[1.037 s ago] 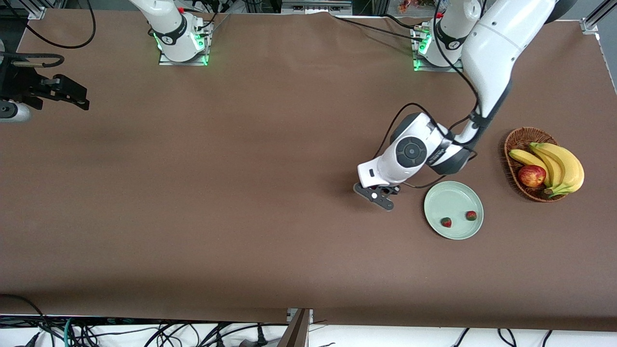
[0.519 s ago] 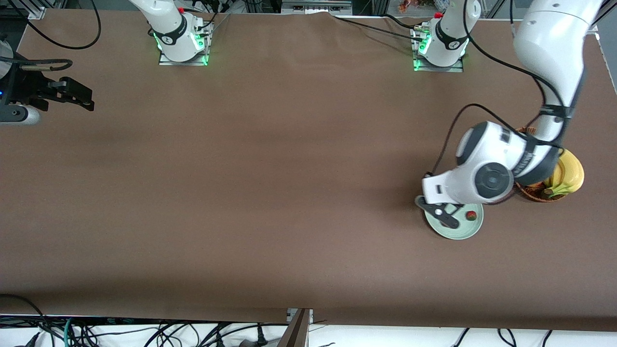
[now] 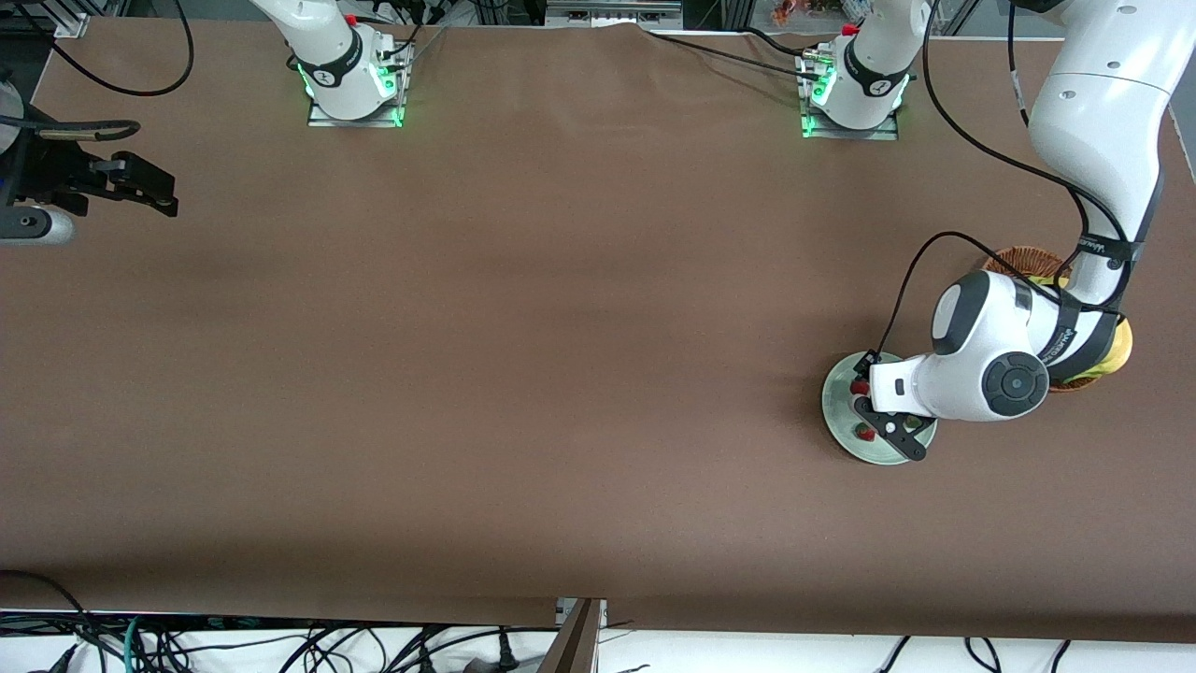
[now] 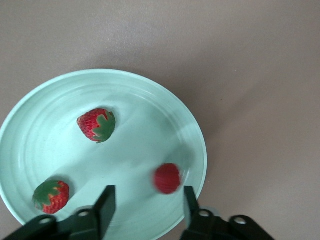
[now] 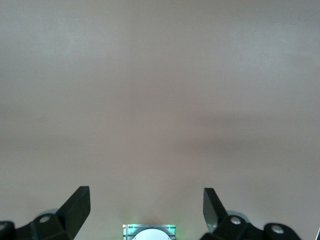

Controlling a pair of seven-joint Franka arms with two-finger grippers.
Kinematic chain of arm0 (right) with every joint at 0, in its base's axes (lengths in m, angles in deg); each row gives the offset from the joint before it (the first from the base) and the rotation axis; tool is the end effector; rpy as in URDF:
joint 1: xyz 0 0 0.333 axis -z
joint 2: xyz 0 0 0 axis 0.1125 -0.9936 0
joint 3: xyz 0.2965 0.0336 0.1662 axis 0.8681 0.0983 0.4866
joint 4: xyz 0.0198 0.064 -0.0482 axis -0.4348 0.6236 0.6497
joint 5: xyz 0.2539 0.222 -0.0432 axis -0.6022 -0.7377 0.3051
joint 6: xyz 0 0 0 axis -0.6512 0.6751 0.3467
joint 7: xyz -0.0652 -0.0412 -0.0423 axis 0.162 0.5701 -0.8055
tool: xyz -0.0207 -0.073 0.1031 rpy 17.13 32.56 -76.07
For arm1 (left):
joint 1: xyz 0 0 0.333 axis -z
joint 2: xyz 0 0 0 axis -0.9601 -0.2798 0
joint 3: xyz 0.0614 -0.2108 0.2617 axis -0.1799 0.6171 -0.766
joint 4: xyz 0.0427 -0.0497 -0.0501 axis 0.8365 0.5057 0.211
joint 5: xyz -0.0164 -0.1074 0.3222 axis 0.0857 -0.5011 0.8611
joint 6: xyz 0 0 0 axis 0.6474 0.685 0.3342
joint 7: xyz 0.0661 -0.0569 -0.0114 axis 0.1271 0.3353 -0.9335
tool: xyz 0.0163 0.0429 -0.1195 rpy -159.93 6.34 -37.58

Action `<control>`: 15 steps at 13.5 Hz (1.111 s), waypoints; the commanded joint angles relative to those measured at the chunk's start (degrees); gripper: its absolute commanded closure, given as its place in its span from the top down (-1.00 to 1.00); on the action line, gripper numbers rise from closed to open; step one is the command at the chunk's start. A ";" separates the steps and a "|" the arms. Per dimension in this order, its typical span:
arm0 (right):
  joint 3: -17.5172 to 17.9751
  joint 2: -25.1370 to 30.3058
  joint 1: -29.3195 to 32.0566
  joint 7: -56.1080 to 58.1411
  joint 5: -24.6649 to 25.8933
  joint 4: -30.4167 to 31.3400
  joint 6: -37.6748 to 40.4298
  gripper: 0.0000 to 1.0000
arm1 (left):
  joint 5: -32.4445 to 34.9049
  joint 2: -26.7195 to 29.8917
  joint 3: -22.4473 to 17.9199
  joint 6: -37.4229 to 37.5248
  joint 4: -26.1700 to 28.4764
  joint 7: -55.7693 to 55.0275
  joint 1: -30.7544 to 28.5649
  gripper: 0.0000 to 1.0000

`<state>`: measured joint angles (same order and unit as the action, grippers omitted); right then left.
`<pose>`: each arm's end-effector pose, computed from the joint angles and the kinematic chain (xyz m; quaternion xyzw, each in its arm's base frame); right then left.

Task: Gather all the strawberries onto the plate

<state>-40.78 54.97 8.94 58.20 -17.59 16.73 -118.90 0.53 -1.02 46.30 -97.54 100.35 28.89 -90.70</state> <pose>0.5107 0.0282 0.6314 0.9974 0.0163 -0.0622 0.0327 0.6396 -0.0422 0.2676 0.9319 -0.3448 -0.1044 0.0424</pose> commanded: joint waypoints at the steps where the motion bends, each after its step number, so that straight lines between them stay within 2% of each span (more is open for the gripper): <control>1: 0.21 0.20 0.33 0.26 0.76 0.49 -0.48 1.00 | 0.92 2.69 0.81 0.48 0.25 0.09 -0.63 1.00; 4: 0.13 0.11 0.42 0.26 0.94 0.41 -0.66 1.00 | -0.05 8.57 1.95 3.72 -0.45 -1.66 -0.37 1.00; 7: 0.13 0.11 0.33 0.26 0.94 0.41 -0.66 1.00 | -3.38 15.52 2.74 12.84 -3.16 -10.70 0.16 1.00; 9: 0.13 0.11 0.33 0.26 0.94 0.41 -0.66 1.00 | -3.30 17.03 4.85 20.92 -10.16 -13.52 0.16 1.00; 12: 0.21 0.11 0.24 0.26 0.15 0.32 -0.75 1.00 | -4.70 17.12 5.12 33.14 -20.90 -15.20 0.16 1.00; 13: 0.30 0.11 -0.02 0.26 0.06 0.32 -0.83 1.00 | -5.84 18.33 3.99 34.92 -22.75 -15.20 0.34 1.00; 14: 0.48 0.11 -0.28 0.17 0.15 0.32 -0.83 1.00 | -6.98 22.09 0.23 34.67 -21.55 -16.16 2.34 1.00; 15: 0.65 0.02 -0.37 0.09 0.24 0.32 -0.83 1.00 | -10.30 26.04 -7.90 34.24 -18.41 -18.96 7.67 1.00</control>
<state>-40.53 54.58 8.81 58.20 -17.46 16.74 -119.41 -5.72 19.42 47.81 -64.11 79.36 13.04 -89.29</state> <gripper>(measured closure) 0.000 0.000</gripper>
